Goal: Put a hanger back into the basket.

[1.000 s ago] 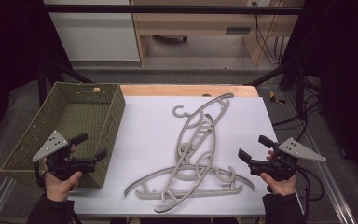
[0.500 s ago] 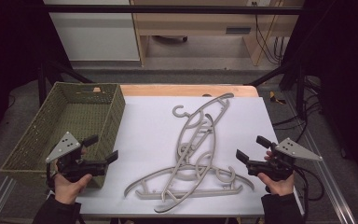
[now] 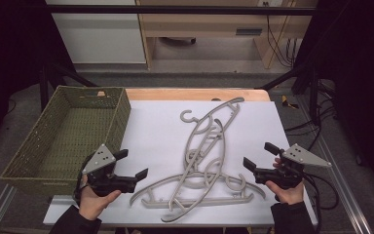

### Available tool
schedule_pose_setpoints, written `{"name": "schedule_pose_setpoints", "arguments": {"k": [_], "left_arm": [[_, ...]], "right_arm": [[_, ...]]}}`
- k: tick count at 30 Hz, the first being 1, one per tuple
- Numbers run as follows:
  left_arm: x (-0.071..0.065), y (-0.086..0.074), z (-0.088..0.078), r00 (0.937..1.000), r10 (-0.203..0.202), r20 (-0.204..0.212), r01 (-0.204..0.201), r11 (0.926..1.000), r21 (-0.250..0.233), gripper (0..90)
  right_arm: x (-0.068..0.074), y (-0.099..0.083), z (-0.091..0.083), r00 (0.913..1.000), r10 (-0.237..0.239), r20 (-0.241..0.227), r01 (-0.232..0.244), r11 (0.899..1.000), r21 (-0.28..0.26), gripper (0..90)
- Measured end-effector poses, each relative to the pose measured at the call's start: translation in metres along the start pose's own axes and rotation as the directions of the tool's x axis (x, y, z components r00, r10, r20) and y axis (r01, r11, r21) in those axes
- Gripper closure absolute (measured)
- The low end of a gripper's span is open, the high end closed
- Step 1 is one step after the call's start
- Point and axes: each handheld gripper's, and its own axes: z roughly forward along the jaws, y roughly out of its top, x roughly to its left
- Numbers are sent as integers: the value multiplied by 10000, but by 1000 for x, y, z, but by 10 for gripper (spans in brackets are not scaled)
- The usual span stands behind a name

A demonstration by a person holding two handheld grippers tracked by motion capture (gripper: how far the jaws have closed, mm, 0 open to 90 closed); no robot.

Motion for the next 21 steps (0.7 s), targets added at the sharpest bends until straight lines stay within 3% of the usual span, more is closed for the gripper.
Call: {"name": "schedule_pose_setpoints", "arguments": {"k": [14, 21], "left_arm": [[-36, 5, 41, 9971, 377, 669, -448, 9931, 1086, 93], [-51, 12, 57, 9935, 522, 1009, -656, 9887, 1347, 115]], "right_arm": [[1, 1, -1, 9999, -106, 2, 106, 9999, -1, 44], [1, 1, 0, 10000, -65, -20, 65, 10000, -9, 43]]}}
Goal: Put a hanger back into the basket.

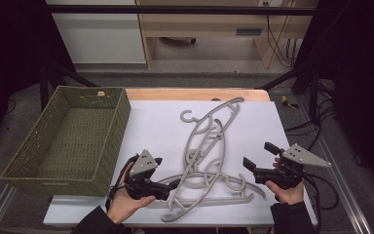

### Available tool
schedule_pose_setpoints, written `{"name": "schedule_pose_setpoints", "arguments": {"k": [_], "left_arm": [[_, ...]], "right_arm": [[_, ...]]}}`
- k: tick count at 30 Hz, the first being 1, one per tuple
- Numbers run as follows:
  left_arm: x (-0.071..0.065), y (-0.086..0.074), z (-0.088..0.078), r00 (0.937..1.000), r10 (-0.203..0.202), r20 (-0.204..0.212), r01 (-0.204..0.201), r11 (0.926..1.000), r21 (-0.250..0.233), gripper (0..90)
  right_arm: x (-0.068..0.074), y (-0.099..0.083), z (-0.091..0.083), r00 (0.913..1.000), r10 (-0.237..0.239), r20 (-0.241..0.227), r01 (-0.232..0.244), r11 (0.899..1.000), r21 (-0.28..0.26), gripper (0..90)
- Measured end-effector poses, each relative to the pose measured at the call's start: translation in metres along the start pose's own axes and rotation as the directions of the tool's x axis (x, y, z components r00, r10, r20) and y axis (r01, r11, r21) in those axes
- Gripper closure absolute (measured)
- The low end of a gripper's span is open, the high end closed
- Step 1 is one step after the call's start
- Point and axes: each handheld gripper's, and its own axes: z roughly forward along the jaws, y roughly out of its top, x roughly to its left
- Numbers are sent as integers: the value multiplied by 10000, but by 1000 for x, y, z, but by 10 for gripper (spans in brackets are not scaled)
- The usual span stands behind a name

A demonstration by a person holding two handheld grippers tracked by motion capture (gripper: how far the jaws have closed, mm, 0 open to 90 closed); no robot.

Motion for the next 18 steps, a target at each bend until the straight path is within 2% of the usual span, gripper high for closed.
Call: {"name": "schedule_pose_setpoints", "arguments": {"k": [4, 5, 6, 9, 10, 11, 12, 18], "left_arm": [[-12, 6, 20, 9995, 167, 271, -178, 9988, 446, 130], [-12, 6, 20, 9995, 167, 271, -178, 9988, 446, 135], [-16, 7, 28, 9987, 264, 427, -293, 9972, 687, 142], [-21, 8, 35, 9980, 293, 563, -344, 9952, 916, 148], [-25, 9, 42, 9976, 303, 625, -375, 9924, 1171, 162], [-25, 9, 42, 9976, 303, 625, -375, 9924, 1171, 164], [-29, 9, 49, 9970, 398, 664, -487, 9891, 1387, 169], [-38, 10, 65, 9956, 437, 826, -585, 9808, 1861, 212]], "right_arm": [[0, -1, 1, 10000, -80, 12, 80, 9999, 99, 42], [0, -1, 1, 10000, -80, 12, 80, 9999, 99, 42], [0, 0, 1, 10000, -69, -14, 69, 9999, 83, 43], [-1, 0, 0, 10000, -85, 8, 85, 9999, 59, 43], [0, 0, 0, 10000, -42, -9, 42, 10000, 43, 43], [0, 0, 0, 10000, -42, -9, 42, 10000, 43, 43], [0, 0, 0, 10000, -42, -1, 42, 10000, 36, 43], [-1, 0, -1, 10000, -33, 21, 33, 10000, 19, 43]]}}
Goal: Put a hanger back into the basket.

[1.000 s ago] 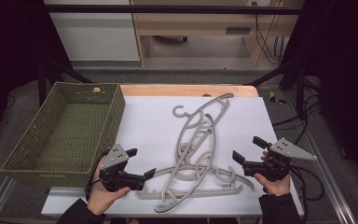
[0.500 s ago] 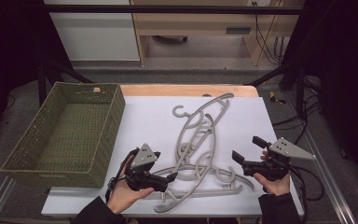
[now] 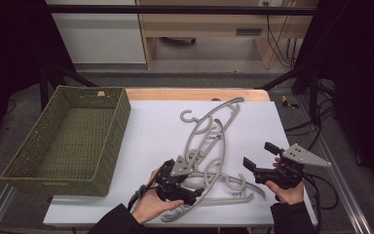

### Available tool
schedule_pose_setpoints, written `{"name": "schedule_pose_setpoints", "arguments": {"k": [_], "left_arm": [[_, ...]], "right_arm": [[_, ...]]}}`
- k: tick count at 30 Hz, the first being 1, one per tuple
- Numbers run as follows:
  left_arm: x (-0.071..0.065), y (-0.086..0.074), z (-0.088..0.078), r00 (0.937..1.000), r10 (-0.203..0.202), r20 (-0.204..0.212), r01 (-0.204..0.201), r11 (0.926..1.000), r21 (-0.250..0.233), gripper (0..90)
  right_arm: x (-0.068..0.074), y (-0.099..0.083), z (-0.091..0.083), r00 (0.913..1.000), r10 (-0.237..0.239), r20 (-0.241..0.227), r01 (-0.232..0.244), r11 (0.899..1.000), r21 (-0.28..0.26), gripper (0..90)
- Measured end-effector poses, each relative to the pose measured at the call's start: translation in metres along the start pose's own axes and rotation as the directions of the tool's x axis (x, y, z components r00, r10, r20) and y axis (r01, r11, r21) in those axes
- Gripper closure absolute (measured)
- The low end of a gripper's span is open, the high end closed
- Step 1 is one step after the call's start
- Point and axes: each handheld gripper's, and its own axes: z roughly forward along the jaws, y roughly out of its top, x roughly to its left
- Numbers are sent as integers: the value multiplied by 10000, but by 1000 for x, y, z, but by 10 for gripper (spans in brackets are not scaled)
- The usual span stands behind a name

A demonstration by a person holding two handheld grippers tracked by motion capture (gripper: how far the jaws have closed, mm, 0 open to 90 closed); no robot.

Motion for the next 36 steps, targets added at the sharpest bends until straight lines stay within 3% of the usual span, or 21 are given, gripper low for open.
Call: {"name": "schedule_pose_setpoints", "arguments": {"k": [7, 11, 18, 26, 36], "left_arm": [[-6, 2, 19, 9997, 51, 220, -65, 9979, 646, 256], [-10, 1, 30, 9994, 223, 271, -250, 9945, 1019, 343], [-12, 1, 49, 9999, 20, 148, -42, 9881, 1536, 449], [-13, 1, 58, 9996, -247, 120, 223, 9842, 1758, 569], [-16, 0, 71, 9994, -339, 34, 322, 9717, 2340, 665]], "right_arm": [[0, 0, 0, 10000, -4, 26, 4, 10000, 72, 43], [0, 0, 0, 10000, 10, -10, -10, 10000, 67, 43], [0, -1, 2, 10000, -34, 5, 34, 9999, 114, 43], [0, -1, 1, 10000, 6, 16, -6, 9999, 106, 43], [0, -1, 2, 10000, -4, 2, 4, 9999, 150, 43]]}}
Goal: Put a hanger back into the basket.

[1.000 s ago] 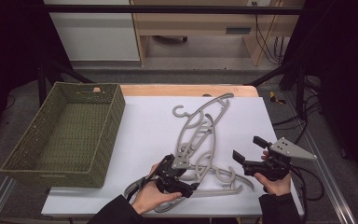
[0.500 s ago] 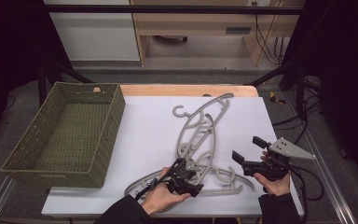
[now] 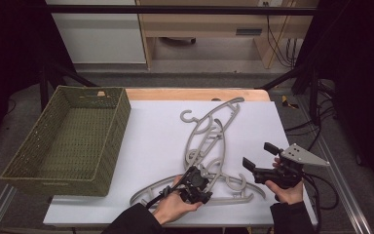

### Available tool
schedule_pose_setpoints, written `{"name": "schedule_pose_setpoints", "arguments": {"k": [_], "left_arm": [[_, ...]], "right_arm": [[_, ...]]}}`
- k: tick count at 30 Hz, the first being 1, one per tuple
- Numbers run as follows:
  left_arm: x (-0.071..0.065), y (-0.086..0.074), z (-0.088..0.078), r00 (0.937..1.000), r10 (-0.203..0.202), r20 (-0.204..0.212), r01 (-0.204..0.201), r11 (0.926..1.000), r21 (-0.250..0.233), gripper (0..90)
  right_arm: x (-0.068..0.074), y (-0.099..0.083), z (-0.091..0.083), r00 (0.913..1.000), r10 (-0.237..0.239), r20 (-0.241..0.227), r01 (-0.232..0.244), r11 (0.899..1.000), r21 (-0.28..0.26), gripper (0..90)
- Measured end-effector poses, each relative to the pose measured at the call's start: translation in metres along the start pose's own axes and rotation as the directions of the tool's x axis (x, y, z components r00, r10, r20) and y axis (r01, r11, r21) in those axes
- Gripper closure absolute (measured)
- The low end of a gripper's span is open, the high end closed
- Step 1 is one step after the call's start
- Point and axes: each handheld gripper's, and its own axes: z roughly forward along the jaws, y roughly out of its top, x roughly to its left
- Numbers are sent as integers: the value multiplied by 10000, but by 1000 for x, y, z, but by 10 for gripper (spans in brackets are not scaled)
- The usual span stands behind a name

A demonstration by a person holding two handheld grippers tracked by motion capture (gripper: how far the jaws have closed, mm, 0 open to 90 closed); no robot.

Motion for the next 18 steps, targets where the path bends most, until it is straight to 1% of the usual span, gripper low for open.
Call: {"name": "schedule_pose_setpoints", "arguments": {"k": [2, 3, 5, 9, 11, 12, 14, 18], "left_arm": [[-1, 0, 1, 10000, -8, -32, 8, 10000, 17, 674], [-1, 1, 2, 10000, -73, 58, 73, 10000, 49, 704], [-2, 1, 2, 9999, -132, 76, 132, 9999, 78, 737], [-3, 1, 1, 9999, -111, -1, 111, 9999, 61, 747], [-3, 1, 1, 9998, -163, -85, 164, 9999, 43, 753], [-3, 0, 0, 9997, -150, -202, 151, 9999, 30, 756], [-3, 0, -1, 9996, -122, -243, 123, 9999, 43, 759], [-2, -2, -5, 9986, -212, -480, 208, 9998, -81, 788]], "right_arm": [[0, 0, 0, 10000, 7, -4, -7, 10000, -7, 43], [0, 0, 0, 10000, 2, 2, -2, 10000, -29, 43], [0, 0, 0, 10000, 25, 0, -25, 10000, -26, 43], [0, 0, 0, 10000, -9, -9, 9, 10000, -19, 43], [0, 0, 0, 10000, 12, -4, -12, 10000, -14, 43], [0, 0, 0, 10000, 5, 18, -5, 10000, -14, 43], [0, 0, 0, 10000, 4, 20, -4, 10000, -18, 43], [0, 0, -1, 10000, 32, 19, -32, 10000, -42, 43]]}}
